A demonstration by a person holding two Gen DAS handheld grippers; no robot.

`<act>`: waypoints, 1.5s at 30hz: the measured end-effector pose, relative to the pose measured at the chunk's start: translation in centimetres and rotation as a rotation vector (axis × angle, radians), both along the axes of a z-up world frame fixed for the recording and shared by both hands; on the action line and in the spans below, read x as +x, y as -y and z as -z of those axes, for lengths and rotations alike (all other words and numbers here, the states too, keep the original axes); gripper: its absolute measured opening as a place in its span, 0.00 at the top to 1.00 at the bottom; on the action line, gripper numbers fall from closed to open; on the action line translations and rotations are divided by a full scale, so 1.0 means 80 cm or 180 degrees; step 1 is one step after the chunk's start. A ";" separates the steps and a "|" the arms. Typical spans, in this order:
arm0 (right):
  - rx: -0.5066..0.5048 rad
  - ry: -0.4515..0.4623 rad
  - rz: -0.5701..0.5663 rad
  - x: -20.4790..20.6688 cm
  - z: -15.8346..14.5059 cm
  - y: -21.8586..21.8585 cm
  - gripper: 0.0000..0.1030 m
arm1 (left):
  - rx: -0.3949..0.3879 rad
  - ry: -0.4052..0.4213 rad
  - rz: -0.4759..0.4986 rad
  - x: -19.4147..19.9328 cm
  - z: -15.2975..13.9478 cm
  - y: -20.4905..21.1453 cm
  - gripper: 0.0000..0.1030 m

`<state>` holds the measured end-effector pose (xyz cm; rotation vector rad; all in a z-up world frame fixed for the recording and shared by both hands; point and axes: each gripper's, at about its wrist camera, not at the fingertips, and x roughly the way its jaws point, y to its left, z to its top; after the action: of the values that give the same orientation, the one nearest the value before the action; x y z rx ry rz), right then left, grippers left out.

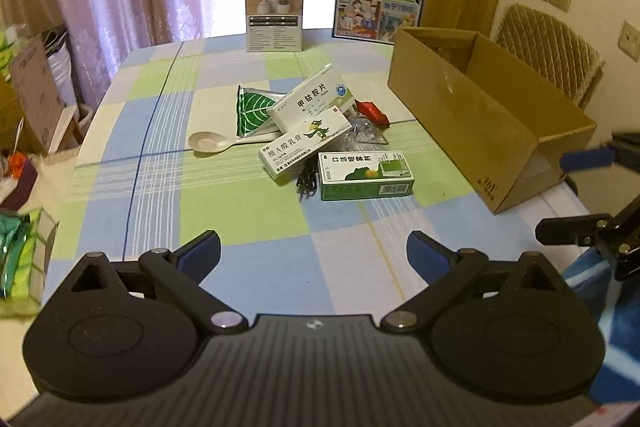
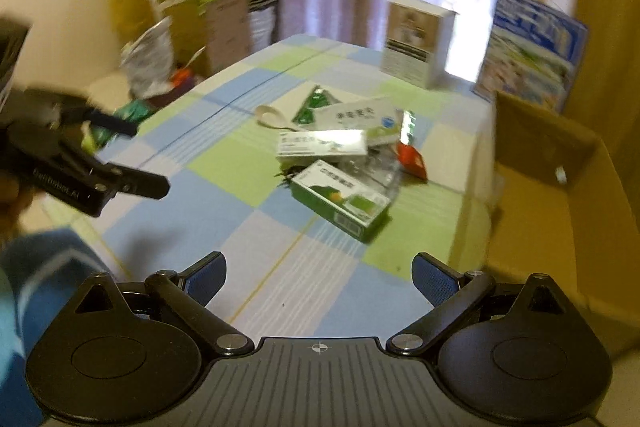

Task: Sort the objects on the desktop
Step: 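Move both tools back over the table items, then grasp the green spray box with the right tool while the left tool grasps the parrot ointment box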

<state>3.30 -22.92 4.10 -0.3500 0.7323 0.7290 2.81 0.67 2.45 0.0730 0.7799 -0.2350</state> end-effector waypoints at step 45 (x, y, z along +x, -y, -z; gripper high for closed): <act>-0.1525 -0.0382 -0.1934 0.238 0.145 -0.150 0.37 | 0.1215 -0.0014 0.1860 0.256 0.113 0.036 0.31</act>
<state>22.30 -10.90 -7.53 -0.9999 0.9249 1.1505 23.29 -2.19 -6.63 0.6665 0.7862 -0.6367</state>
